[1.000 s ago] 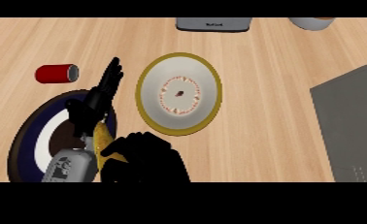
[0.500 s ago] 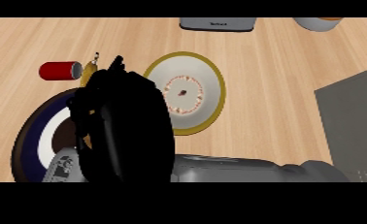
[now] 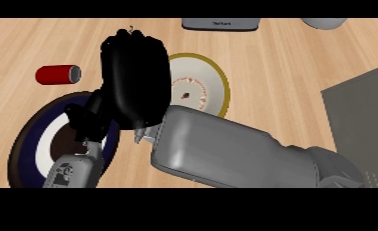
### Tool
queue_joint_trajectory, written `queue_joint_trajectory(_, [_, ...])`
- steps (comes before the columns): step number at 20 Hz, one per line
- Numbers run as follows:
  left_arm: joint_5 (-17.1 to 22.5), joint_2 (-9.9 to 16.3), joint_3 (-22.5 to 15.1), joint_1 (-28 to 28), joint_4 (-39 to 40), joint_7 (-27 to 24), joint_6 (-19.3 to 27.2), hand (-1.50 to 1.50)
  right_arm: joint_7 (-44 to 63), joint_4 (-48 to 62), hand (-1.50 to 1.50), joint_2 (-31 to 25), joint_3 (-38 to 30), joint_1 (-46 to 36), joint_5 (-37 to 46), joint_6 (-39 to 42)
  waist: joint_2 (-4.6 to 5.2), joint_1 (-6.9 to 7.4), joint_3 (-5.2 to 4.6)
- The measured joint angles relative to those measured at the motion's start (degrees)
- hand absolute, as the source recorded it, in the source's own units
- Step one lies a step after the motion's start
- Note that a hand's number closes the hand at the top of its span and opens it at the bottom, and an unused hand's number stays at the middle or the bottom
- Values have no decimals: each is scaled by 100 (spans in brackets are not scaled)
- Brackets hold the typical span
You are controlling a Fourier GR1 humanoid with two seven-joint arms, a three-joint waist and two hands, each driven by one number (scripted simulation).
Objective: Pick the pear from the placemat and place it in the bowl
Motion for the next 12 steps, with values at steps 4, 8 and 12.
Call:
queue_joint_trajectory(4, [9,23,38,-18,-77,74,-5,0,-238,653,150,8,-22,100,-22,-183,12,-12,5])
queue_joint_trajectory(8, [33,73,81,103,-131,25,-64,0,-590,1261,150,20,-104,431,88,-457,17,-44,8])
queue_joint_trajectory(12, [-27,9,57,108,-65,-50,-24,0,-940,1813,150,33,-258,705,33,-679,24,-59,9])
